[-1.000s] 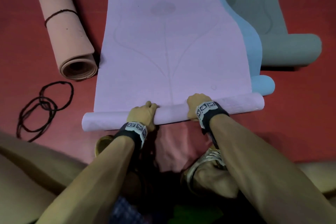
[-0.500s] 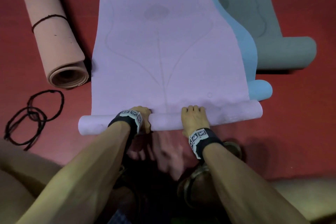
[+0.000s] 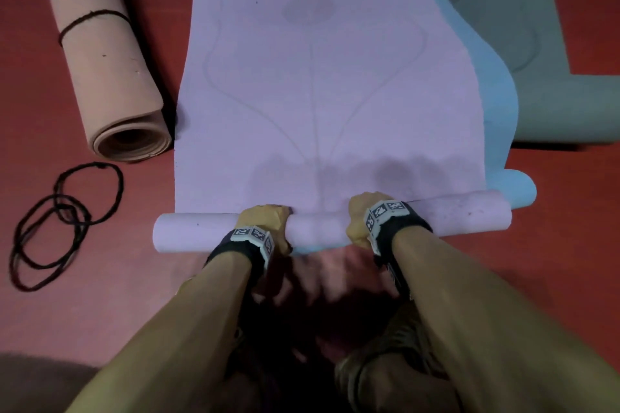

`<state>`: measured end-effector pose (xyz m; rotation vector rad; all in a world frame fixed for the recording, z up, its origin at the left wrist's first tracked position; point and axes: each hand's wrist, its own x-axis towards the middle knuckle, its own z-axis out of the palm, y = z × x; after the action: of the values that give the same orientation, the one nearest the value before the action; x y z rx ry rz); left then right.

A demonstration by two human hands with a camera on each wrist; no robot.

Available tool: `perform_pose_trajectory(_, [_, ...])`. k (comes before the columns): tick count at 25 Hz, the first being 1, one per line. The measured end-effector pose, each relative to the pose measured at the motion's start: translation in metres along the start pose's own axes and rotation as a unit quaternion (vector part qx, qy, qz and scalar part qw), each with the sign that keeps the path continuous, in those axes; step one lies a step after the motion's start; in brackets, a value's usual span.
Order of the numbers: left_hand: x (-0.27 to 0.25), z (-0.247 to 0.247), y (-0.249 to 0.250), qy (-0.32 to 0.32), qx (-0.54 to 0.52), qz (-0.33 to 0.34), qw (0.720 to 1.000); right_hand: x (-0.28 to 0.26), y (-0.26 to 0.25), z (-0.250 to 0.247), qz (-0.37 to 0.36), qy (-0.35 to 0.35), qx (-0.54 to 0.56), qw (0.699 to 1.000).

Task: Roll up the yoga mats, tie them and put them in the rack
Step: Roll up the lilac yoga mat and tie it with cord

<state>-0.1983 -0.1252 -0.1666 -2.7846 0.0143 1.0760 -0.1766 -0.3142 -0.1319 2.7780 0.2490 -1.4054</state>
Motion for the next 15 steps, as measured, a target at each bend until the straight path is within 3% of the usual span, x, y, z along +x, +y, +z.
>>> perform_pose_trajectory(3, [0.002, 0.009, -0.005, -0.006, -0.043, 0.065, 0.997, -0.005, -0.003, 0.023, -0.011, 0.081, -0.053, 0.995])
perform_pose_trajectory(6, [-0.006, 0.007, -0.002, 0.011, 0.012, 0.042, 0.999, -0.024, -0.005, 0.049, -0.01, 0.171, -0.119, 0.978])
perform_pose_trajectory(8, [0.0, 0.005, 0.004, -0.01, 0.046, 0.048, 0.998, -0.029, -0.008, 0.056, -0.005, 0.222, -0.151, 0.963])
perform_pose_trajectory(11, [0.003, 0.003, 0.01, -0.016, 0.083, 0.036, 0.996, -0.024, -0.01, 0.05, 0.003, 0.208, -0.118, 0.971])
perform_pose_trajectory(15, [-0.013, 0.029, -0.008, 0.081, -0.013, 0.103, 0.991, -0.009, -0.006, 0.032, -0.002, 0.121, -0.078, 0.99])
